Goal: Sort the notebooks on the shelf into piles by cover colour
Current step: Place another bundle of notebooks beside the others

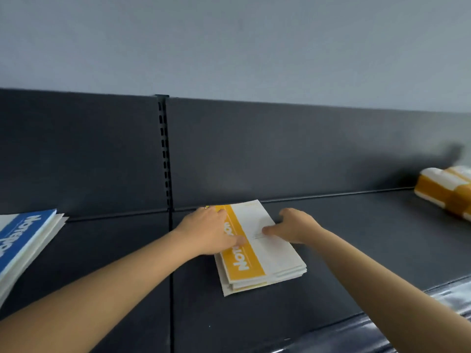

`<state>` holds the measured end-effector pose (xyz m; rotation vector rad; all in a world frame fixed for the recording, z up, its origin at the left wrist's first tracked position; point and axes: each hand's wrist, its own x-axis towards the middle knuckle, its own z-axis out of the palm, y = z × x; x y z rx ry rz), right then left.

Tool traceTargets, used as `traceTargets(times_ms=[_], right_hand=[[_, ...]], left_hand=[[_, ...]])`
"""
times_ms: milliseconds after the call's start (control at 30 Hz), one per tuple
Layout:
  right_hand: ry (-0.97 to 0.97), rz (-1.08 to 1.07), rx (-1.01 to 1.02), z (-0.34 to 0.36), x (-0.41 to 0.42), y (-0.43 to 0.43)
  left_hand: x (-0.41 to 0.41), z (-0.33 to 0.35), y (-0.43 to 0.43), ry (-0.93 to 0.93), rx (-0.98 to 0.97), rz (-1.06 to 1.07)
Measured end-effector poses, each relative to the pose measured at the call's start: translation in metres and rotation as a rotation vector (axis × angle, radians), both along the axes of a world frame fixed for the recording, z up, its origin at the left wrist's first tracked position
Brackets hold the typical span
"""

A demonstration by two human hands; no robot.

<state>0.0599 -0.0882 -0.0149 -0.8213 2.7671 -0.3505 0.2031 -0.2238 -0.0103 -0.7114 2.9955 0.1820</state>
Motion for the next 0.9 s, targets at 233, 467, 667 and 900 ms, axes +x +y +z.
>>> traceTargets(times_ms=[233,467,667,900], right_hand=[[-0.667,0.035,-0.353,0.005,-0.021,-0.009],[-0.926,-0.03,-0.548,-0.001,-0.012,-0.022],[-1.048,0.017,-0.781,0.036,0.028,-0.038],[-1.108,0.074,-0.857,0.05,0.142,-0.11]], left_hand=[[-0.013,-0.005,0.017,0.29,0.523,0.35],[-0.007,0.004,0.013,0.611,1.139,0.591],[0.043,0.011,-0.014,0.673,1.213,0.676],[0.158,0.043,-0.074,0.785,1.05,0.628]])
